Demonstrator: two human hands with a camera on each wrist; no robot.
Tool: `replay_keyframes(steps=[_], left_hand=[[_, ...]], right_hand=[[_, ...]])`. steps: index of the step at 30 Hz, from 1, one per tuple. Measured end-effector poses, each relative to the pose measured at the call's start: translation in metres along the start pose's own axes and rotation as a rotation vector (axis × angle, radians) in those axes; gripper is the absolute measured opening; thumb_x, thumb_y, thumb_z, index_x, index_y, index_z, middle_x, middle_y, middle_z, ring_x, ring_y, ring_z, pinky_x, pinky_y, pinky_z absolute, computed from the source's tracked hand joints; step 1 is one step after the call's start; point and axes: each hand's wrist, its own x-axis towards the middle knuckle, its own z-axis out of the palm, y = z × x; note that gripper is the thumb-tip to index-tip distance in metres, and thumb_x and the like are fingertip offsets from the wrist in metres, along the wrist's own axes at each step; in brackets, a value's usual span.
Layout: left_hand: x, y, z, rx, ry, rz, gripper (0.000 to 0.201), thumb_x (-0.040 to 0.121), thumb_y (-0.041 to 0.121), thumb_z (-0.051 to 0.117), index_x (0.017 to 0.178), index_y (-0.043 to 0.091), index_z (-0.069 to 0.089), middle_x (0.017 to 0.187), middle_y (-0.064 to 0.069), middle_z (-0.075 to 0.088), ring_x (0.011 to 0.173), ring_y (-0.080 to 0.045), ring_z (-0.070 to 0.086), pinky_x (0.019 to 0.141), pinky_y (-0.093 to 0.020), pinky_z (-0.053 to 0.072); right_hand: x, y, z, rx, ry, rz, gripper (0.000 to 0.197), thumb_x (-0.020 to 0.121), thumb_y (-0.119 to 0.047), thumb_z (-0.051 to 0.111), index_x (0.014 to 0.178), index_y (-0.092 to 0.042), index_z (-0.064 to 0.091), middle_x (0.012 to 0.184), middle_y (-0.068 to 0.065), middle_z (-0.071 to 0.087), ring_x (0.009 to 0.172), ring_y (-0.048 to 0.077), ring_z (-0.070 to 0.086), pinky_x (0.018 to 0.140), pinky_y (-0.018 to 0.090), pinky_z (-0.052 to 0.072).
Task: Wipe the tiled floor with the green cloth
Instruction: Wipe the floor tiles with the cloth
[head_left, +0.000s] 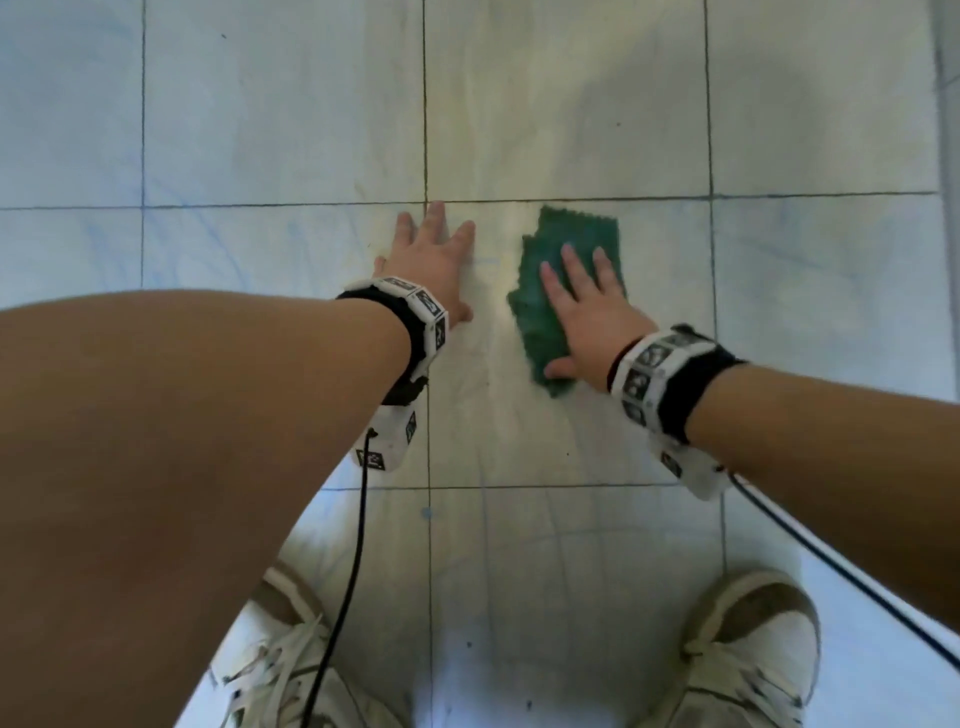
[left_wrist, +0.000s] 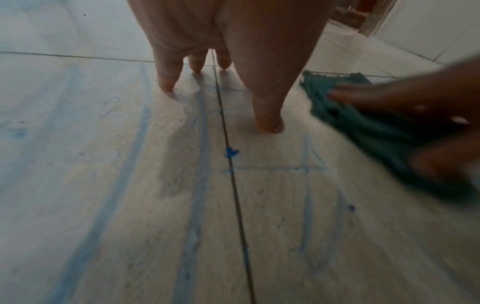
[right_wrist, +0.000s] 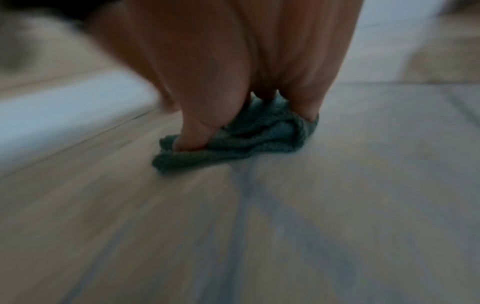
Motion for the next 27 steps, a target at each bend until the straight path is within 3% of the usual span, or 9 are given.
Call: replay_keyframes(steps=[3, 6, 9, 12, 16, 19, 22, 25, 27], left_hand=[[-0.002, 0.001, 0.0, 0.041, 0.002, 0.048, 0.101, 0.085, 0.034, 0.075, 0.157, 0.032, 0.004, 0.165, -0.002, -0.012, 0.151, -0.033, -0.009, 0.119, -0.056, 0.021], [-0.003, 0.004, 0.002, 0.069, -0.033, 0.048, 0.102, 0.085, 0.031, 0.076, 0.157, 0.031, 0.004, 0.165, -0.003, -0.012, 0.151, -0.034, -0.009, 0.119, -0.056, 0.021], [-0.001, 0.004, 0.006, 0.066, -0.027, 0.054, 0.105, 0.084, 0.03, 0.078, 0.158, 0.031, 0.004, 0.165, -0.004, -0.012, 0.15, -0.035, -0.009, 0.119, -0.056, 0.019], [0.0, 0.002, 0.008, 0.066, -0.004, 0.062, 0.105, 0.083, 0.032, 0.078, 0.158, 0.031, 0.004, 0.165, -0.004, -0.012, 0.15, -0.035, -0.01, 0.12, -0.056, 0.018], [-0.001, 0.001, 0.008, 0.068, -0.01, 0.056, 0.104, 0.084, 0.033, 0.076, 0.158, 0.031, 0.003, 0.165, -0.003, -0.013, 0.151, -0.034, -0.01, 0.12, -0.055, 0.017], [-0.004, 0.001, 0.008, 0.068, -0.011, 0.059, 0.103, 0.085, 0.032, 0.076, 0.158, 0.031, 0.003, 0.165, -0.002, -0.013, 0.151, -0.034, -0.01, 0.12, -0.055, 0.019], [-0.004, 0.0, 0.006, 0.057, -0.002, 0.064, 0.101, 0.086, 0.032, 0.075, 0.158, 0.032, 0.004, 0.165, -0.001, -0.014, 0.151, -0.032, -0.011, 0.12, -0.055, 0.019], [-0.004, 0.001, 0.006, 0.057, -0.006, 0.056, 0.101, 0.086, 0.032, 0.075, 0.158, 0.032, 0.004, 0.165, -0.001, -0.014, 0.151, -0.032, -0.012, 0.12, -0.055, 0.018], [-0.004, 0.003, 0.006, 0.061, -0.01, 0.048, 0.101, 0.086, 0.031, 0.075, 0.158, 0.032, 0.003, 0.165, -0.001, -0.015, 0.151, -0.033, -0.012, 0.12, -0.055, 0.018]], right_hand=[[0.035, 0.04, -0.049, 0.085, 0.079, 0.197, 0.119, 0.084, -0.061, 0.066, 0.156, -0.015, -0.017, 0.163, 0.014, -0.021, 0.149, 0.043, -0.013, 0.123, 0.049, 0.001], [0.036, 0.044, -0.058, 0.053, 0.061, 0.196, 0.119, 0.085, -0.062, 0.064, 0.156, -0.013, -0.017, 0.163, 0.016, -0.02, 0.149, 0.044, -0.012, 0.123, 0.05, 0.002], [0.008, 0.014, -0.027, -0.062, 0.007, 0.017, 0.12, 0.086, -0.061, 0.064, 0.155, -0.012, -0.021, 0.162, 0.019, -0.023, 0.148, 0.046, -0.017, 0.121, 0.051, -0.002], [-0.035, -0.034, 0.036, -0.162, -0.076, -0.223, 0.125, 0.081, -0.057, 0.071, 0.154, -0.015, -0.022, 0.16, 0.014, -0.028, 0.146, 0.047, -0.022, 0.123, 0.055, 0.005], [-0.047, -0.032, 0.053, -0.175, -0.112, -0.286, 0.124, 0.082, -0.048, 0.075, 0.155, -0.021, -0.022, 0.16, 0.006, -0.031, 0.147, 0.038, -0.026, 0.122, 0.047, 0.005], [-0.019, 0.031, 0.007, -0.097, 0.03, -0.03, 0.121, 0.084, -0.054, 0.07, 0.156, -0.014, -0.019, 0.162, 0.015, -0.023, 0.149, 0.04, -0.018, 0.121, 0.044, -0.004], [0.007, 0.092, -0.03, 0.043, 0.081, 0.259, 0.125, 0.079, -0.061, 0.072, 0.157, -0.015, -0.015, 0.164, 0.017, -0.017, 0.15, 0.043, -0.008, 0.124, 0.046, 0.003], [0.015, 0.093, -0.038, 0.1, 0.077, 0.301, 0.126, 0.079, -0.065, 0.069, 0.157, -0.012, -0.014, 0.164, 0.019, -0.016, 0.15, 0.044, -0.007, 0.123, 0.05, 0.004], [0.006, 0.058, -0.035, 0.005, 0.086, 0.194, 0.124, 0.081, -0.065, 0.067, 0.157, -0.009, -0.014, 0.163, 0.021, -0.016, 0.15, 0.043, -0.01, 0.122, 0.05, -0.002]])
